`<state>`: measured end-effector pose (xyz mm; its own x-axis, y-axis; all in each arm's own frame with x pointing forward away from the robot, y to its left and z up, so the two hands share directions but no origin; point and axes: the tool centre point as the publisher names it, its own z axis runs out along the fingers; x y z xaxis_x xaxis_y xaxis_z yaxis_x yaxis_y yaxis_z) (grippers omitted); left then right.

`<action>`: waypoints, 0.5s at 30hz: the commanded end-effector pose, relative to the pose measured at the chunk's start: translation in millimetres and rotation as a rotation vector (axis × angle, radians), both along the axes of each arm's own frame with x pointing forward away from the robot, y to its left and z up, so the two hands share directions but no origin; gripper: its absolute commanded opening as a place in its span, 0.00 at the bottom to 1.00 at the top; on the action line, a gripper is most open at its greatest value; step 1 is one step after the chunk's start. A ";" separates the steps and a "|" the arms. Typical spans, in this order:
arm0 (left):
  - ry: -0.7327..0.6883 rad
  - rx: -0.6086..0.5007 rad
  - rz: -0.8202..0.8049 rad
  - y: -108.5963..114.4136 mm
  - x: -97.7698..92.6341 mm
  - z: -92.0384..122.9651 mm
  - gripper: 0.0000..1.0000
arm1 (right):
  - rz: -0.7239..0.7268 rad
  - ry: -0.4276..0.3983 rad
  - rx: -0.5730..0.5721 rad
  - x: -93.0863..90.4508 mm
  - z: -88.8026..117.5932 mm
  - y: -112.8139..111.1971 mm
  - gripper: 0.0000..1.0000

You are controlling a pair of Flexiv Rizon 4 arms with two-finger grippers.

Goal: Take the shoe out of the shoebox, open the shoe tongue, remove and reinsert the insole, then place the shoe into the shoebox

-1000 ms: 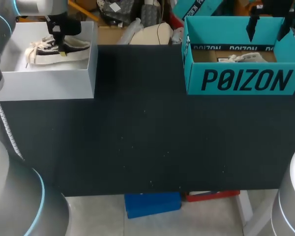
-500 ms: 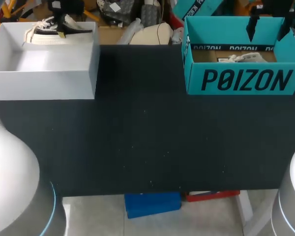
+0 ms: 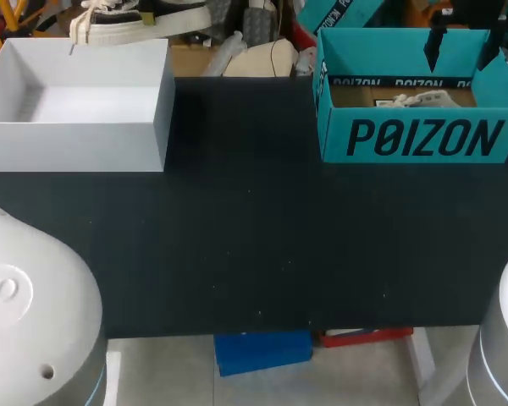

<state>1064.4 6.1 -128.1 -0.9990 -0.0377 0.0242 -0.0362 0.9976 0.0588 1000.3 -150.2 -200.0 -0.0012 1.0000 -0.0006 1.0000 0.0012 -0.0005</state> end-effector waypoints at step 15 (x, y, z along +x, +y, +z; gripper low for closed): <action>-0.396 0.080 0.011 -132.4 -285.8 -41.8 0.00 | -0.001 0.000 0.000 -0.1 0.0 0.0 1.00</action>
<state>845.1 -119.7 -148.9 -0.9899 -0.0980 0.1027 -0.0839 0.9875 0.1336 1000.3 -150.2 -200.0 -0.0011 1.0000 -0.0006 1.0000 0.0011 -0.0005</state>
